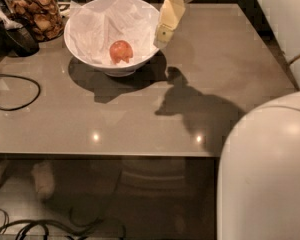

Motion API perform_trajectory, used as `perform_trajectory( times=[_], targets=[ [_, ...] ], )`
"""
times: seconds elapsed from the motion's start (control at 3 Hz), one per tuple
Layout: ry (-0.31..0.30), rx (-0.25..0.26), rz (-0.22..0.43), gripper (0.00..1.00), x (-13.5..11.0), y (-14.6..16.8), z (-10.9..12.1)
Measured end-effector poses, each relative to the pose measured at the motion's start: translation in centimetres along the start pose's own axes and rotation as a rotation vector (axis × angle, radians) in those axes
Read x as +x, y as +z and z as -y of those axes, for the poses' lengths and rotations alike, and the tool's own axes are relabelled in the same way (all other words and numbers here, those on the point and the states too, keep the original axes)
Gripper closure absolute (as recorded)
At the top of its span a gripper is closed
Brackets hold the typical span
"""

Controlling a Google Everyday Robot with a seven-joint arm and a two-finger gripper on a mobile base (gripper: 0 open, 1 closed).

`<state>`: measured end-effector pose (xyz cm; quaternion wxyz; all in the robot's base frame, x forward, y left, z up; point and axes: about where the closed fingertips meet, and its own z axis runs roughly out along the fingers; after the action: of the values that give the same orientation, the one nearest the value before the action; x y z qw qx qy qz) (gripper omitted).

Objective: Pick apple from white bowl

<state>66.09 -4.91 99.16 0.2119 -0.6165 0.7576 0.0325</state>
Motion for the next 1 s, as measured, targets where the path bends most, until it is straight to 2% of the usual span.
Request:
perform_trajectory(
  times=[1.0],
  targets=[
    [-0.003, -0.043, 0.047, 0.00, -3.7, 2.7, 1.9]
  ],
)
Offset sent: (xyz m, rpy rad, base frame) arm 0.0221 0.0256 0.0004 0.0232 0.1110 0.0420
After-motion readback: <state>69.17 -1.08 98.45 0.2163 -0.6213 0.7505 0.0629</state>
